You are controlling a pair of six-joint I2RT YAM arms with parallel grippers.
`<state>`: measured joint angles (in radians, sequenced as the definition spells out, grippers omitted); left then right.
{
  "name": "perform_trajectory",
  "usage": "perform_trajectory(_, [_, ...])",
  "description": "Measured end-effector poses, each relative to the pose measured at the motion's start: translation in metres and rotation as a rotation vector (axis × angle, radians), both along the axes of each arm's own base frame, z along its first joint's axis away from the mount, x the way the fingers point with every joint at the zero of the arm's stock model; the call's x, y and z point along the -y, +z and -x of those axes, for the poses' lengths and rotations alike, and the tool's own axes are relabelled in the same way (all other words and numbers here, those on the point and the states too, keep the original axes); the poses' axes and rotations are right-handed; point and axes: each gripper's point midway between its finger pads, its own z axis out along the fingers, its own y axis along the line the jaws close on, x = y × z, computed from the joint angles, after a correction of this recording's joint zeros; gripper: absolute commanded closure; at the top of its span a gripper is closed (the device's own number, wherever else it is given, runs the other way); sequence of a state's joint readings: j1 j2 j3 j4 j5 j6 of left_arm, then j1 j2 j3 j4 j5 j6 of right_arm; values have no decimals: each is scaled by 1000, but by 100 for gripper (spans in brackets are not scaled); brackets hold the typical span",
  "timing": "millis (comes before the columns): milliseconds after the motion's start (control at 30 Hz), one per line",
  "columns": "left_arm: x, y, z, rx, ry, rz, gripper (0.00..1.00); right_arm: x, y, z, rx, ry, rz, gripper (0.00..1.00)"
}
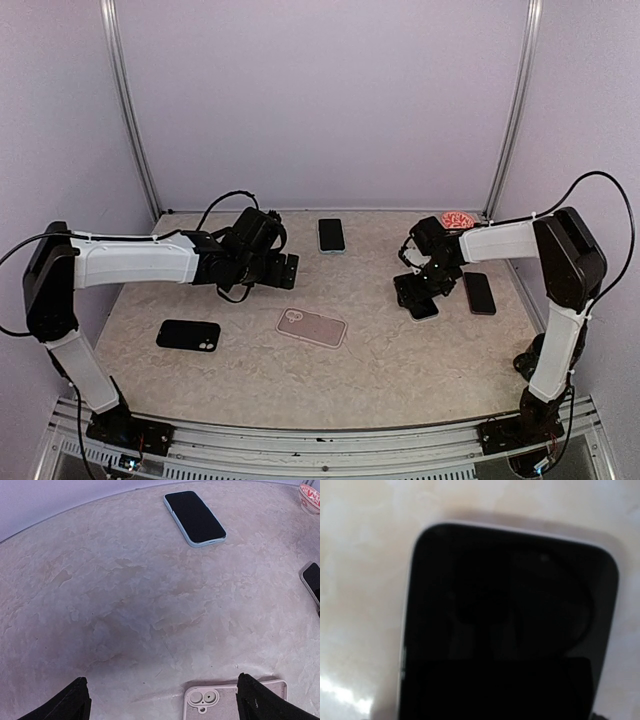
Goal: Put the phone into the phone case
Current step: Pick up the phone at the center of the board.
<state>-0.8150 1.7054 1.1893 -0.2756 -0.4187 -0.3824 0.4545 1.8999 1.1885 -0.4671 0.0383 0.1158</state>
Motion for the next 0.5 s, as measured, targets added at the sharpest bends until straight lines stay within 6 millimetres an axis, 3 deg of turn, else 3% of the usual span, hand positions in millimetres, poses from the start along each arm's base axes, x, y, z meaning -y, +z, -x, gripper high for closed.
perform_trajectory(167, [-1,4,1,5,3,9,1,0,0,-1,0,-3,-1,12])
perform_trajectory(400, [-1,5,1,9,5,15,1,-2,-1,-6,-1,-7,-14,29])
perform_trajectory(500, [-1,5,0,8,6,15,1,-2,0,-7,2,-9,-14,31])
